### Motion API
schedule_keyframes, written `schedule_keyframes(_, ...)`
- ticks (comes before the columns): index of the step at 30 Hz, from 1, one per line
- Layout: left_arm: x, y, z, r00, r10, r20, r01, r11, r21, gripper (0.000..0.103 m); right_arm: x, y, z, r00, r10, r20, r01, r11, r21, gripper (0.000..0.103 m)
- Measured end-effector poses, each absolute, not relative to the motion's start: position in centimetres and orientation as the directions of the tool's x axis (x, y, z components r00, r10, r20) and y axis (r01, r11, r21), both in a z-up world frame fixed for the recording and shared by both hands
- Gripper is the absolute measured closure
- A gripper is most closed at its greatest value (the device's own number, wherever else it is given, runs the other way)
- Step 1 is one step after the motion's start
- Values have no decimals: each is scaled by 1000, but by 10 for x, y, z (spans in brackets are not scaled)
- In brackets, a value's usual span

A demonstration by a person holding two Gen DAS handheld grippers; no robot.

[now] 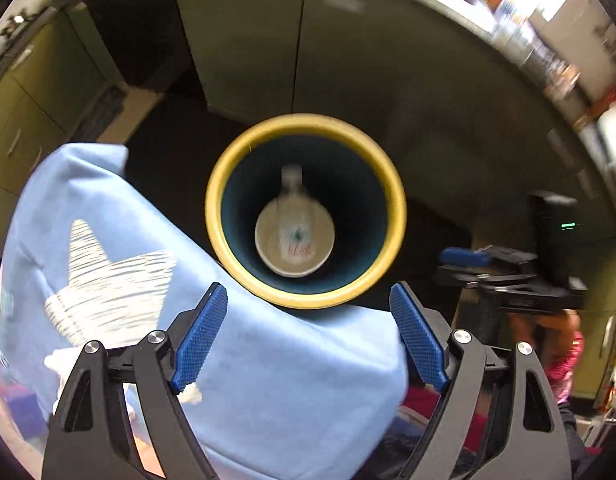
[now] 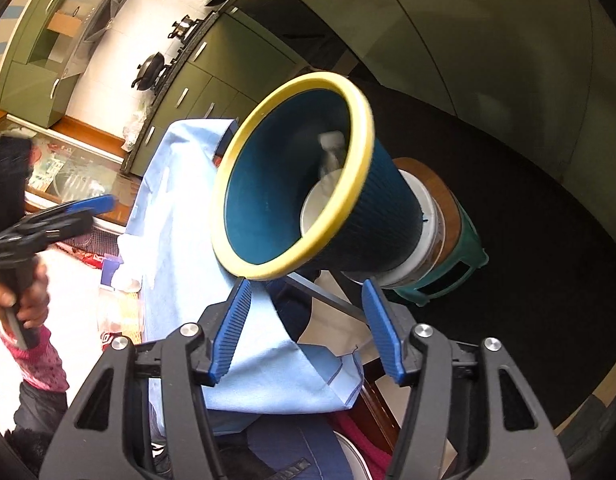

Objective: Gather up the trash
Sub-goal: 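Grasp the clear plastic cup with the right tool, then carry the plastic cup over the bin and open the right tool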

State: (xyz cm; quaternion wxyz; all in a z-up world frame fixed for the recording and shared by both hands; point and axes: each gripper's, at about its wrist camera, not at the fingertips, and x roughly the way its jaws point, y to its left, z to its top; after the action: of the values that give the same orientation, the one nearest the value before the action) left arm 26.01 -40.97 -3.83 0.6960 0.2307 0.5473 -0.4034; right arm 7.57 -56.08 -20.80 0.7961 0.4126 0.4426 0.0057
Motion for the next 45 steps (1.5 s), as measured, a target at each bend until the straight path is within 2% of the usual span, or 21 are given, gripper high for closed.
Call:
schedule_keyframes(5,240,-332,18,203,-485,-850,783,602,-156,16,86,-543,-195,607,383,-696,309,694,651,47)
schedule_keyframes(11,205,-248,43,361,-541,-759,707,690,-156,12,107,-493,-170,591,413,-693,172,775,608,45)
schedule_keyframes(18,180,-147,19,562,-455,-691,521,844,-131,8,142,-398,-123,557,443,-702,-82,871,485,45)
schedule_keyframes(23,169,-83,-20,633,-340,-695,362,924,-122,8,181,-334,-85,543,441,-715,-241,897,370,48)
schedule_keyframes(29,155,-33,-63,634,-260,-728,259,959,-116,7,232,-268,-92,429,395,-812,-317,908,274,58)
schedule_keyframes(36,155,-14,-92,602,-273,-750,235,959,-160,7,258,-232,-115,341,333,-879,-344,914,213,59)
schedule_keyframes(38,155,-14,-95,600,-283,-748,242,956,-168,7,262,-227,-120,334,308,-891,-341,921,191,61)
schedule_keyframes(39,156,-17,-93,598,-287,-748,246,954,-170,7,265,-225,-124,326,300,-896,-341,922,185,66)
schedule_keyframes(41,154,-18,-94,593,-298,-748,256,951,-176,7,268,-222,-129,321,286,-903,-333,926,176,78)
schedule_keyframes(42,153,-19,-94,591,-301,-749,258,949,-179,7,270,-221,-132,320,273,-907,-330,930,164,91)
schedule_keyframes(45,152,-19,-95,585,-307,-750,261,948,-184,6,271,-221,-136,326,266,-907,-321,934,158,94)
